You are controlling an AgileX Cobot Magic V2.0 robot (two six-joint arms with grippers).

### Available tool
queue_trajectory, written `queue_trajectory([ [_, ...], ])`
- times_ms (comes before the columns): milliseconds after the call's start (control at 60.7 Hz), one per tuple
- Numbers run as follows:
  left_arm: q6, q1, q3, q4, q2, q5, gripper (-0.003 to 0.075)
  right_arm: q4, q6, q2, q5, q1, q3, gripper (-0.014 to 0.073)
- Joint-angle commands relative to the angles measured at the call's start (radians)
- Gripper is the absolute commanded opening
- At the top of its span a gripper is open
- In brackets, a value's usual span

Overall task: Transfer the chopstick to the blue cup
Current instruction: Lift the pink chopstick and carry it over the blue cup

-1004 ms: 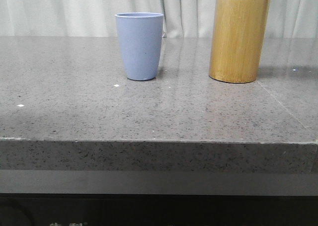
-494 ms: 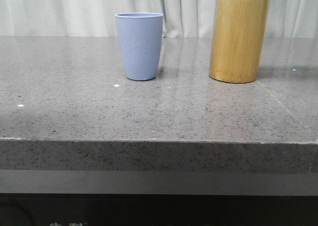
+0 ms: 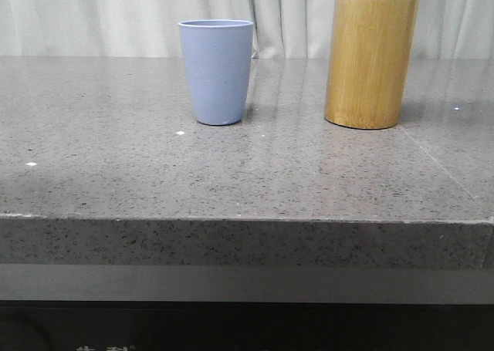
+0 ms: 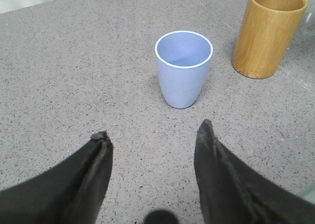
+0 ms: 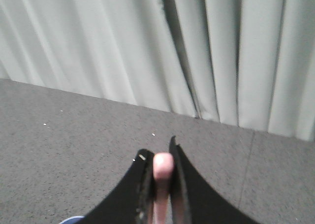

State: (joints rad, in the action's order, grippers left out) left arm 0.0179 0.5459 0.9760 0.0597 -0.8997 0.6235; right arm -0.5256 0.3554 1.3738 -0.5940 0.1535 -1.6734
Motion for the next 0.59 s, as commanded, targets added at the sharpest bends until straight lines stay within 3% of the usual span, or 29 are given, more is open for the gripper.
queue_trajectory([
  [0, 0.009, 0.005, 0.030, 0.003, 0.006, -0.077, 0.0377, -0.013, 0.060, -0.036, 0.059, 0.061, -0.057, -0.0070],
  [280, 0.009, 0.005, 0.030, 0.003, 0.006, -0.077, 0.0377, -0.012, 0.204, 0.018, 0.083, 0.286, -0.058, -0.0070],
  [576, 0.009, 0.005, 0.030, 0.003, 0.006, -0.077, 0.0377, -0.012, 0.235, 0.161, 0.108, 0.332, -0.058, -0.0070],
])
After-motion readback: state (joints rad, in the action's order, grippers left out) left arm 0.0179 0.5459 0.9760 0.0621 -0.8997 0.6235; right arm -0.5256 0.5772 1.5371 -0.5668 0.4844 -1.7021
